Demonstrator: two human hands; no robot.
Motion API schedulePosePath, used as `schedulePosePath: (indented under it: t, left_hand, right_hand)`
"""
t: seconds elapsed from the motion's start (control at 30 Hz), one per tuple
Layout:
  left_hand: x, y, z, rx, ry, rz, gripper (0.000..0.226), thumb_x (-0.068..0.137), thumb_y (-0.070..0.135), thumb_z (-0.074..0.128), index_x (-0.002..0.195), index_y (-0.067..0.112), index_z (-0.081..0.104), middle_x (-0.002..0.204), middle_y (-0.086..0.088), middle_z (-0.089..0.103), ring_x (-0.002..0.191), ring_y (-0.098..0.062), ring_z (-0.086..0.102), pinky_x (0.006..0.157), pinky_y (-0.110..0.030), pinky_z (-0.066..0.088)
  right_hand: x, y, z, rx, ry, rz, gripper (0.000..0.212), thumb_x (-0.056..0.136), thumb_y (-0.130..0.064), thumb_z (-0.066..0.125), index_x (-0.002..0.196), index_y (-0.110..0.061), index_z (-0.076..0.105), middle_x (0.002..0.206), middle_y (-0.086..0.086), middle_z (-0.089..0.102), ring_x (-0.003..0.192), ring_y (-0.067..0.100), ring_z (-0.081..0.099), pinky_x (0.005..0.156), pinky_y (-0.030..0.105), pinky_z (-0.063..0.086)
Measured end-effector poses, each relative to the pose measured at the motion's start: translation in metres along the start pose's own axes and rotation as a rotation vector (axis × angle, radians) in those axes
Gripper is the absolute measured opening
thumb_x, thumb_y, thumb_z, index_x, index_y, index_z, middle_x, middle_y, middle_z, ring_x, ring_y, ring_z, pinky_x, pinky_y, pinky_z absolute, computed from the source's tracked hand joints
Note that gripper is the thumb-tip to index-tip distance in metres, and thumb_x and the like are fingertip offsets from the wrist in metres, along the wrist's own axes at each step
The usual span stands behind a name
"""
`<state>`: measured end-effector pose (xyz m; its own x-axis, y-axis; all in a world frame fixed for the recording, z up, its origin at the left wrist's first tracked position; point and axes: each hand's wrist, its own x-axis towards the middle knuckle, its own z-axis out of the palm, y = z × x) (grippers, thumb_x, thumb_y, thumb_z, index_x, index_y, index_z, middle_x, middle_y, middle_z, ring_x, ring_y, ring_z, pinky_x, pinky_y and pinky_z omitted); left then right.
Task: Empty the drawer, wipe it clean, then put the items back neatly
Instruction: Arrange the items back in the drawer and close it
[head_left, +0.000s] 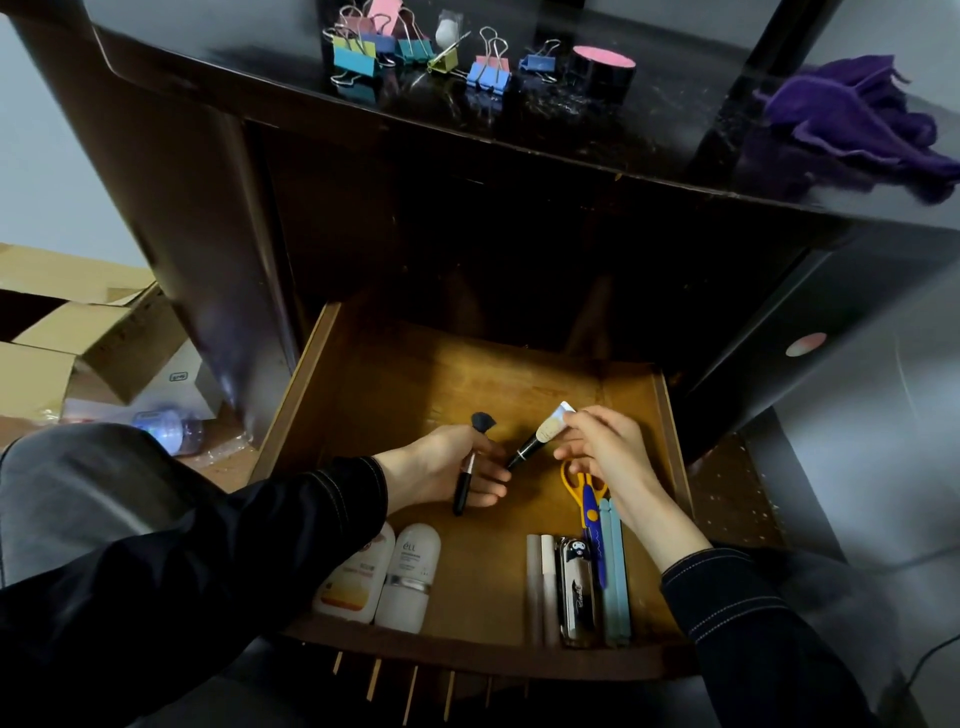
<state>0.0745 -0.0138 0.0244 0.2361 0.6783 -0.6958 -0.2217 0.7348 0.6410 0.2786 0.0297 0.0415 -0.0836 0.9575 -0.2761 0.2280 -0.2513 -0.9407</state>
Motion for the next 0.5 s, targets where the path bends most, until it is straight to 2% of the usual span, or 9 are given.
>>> schedulePosePath:
  t: [0.2,0.37,0.5]
  left_hand:
    - [0.002,-0.002,0.0,0.013,0.036,0.009,0.022,0.098,0.012,0.053,0.117,0.004,0.059,0.085,-0.013,0.063,0.073,-0.026,0.066,0.065,-0.036,0.058]
    - [0.006,-0.005,-0.002,0.031,0.073,0.029,0.019,0.099,0.01,0.054,0.113,0.001,0.062,0.083,-0.013,0.063,0.074,-0.027,0.069,0.069,-0.039,0.06]
    - [0.009,-0.005,-0.001,0.043,0.102,0.029,0.017,0.098,0.012,0.056,0.106,0.0,0.065,0.084,-0.014,0.062,0.075,-0.028,0.068,0.07,-0.04,0.061]
  right_hand:
    - [0.0,0.005,0.0,-0.114,-0.005,-0.048,0.006,0.097,-0.018,0.064,0.097,-0.019,0.07,0.083,0.005,0.073,0.06,0.009,0.065,0.052,0.021,0.05]
    - [0.002,0.009,0.001,-0.222,-0.084,-0.022,0.007,0.099,-0.016,0.062,0.101,-0.015,0.069,0.087,0.006,0.07,0.054,0.006,0.061,0.049,0.019,0.047]
    - [0.002,0.013,0.005,-0.359,-0.213,0.034,0.009,0.098,-0.017,0.063,0.104,-0.013,0.069,0.089,0.009,0.072,0.056,0.007,0.062,0.048,0.019,0.046]
